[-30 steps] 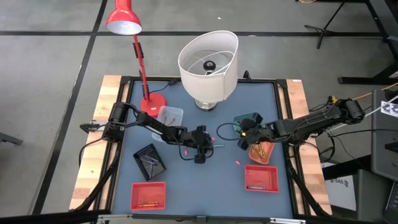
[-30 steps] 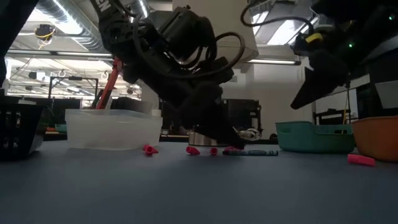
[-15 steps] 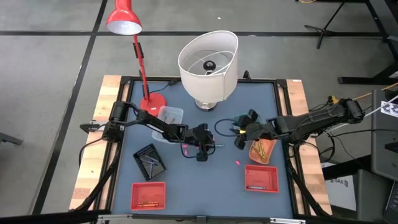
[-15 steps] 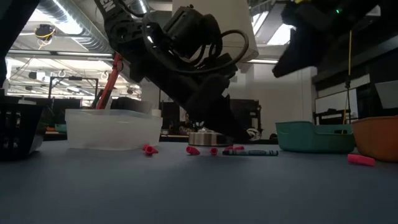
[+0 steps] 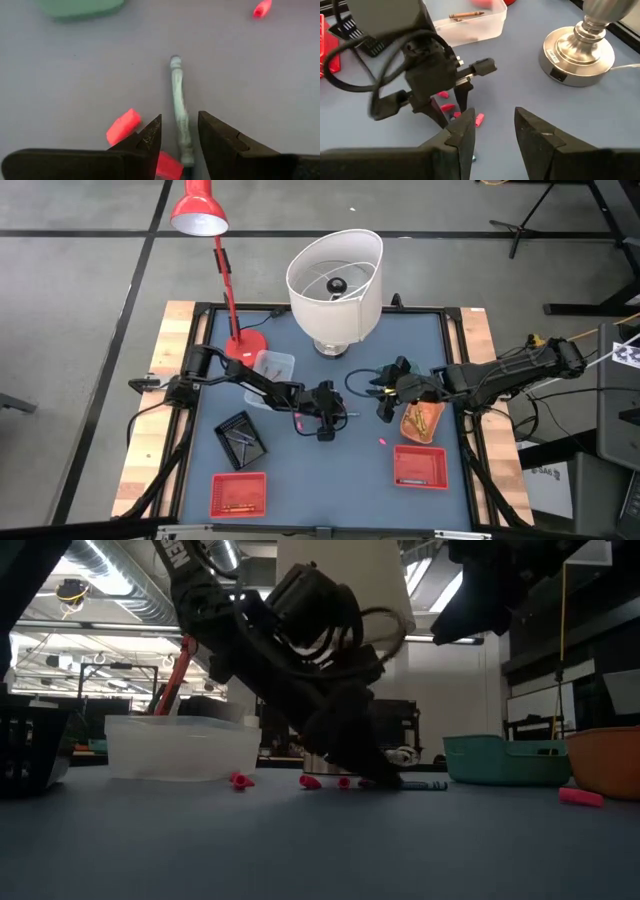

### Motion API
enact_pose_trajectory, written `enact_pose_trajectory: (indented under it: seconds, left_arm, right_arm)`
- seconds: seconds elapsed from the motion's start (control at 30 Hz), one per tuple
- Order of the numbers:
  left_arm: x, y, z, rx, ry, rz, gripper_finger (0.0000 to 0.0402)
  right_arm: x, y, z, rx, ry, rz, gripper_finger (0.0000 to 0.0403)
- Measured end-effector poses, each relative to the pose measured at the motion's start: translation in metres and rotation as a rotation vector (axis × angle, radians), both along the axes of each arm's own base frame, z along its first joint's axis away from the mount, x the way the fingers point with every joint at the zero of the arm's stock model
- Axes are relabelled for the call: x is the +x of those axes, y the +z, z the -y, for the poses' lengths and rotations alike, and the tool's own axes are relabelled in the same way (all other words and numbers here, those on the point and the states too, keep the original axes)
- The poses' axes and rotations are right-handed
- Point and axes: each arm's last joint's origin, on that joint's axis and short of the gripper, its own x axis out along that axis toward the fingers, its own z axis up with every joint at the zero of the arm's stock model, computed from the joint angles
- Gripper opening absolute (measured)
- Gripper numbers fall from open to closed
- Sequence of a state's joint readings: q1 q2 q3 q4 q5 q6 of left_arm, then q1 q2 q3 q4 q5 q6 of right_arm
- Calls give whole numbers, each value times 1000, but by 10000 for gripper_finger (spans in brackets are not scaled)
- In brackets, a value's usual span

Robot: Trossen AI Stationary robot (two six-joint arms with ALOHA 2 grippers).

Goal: Sort crayons
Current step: Put the blue crayon into the right red bin

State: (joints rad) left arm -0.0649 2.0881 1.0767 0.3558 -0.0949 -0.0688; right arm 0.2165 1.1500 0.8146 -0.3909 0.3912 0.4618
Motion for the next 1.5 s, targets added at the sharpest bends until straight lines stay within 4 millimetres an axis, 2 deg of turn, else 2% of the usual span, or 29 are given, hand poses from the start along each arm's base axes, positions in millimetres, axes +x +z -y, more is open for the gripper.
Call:
enact_pose_trajectory:
  seconds: [0.33, 0.83, 1.17, 1.5]
  left_arm:
    - [0, -7, 0, -5, 8, -37, 108]
    - [0, -7, 1, -25, 18, -32, 6]
    - [5, -1, 4, -32, 13, 71, 5]
    - [12, 15, 25, -56, -38, 262, 7]
  right_arm:
    - [0, 0, -3, 36, 45, -5, 136]
    - [-8, 0, -32, 17, 157, -4, 136]
    - [-14, 0, -49, 20, 234, -5, 136]
    - [-15, -1, -50, 17, 239, -14, 136]
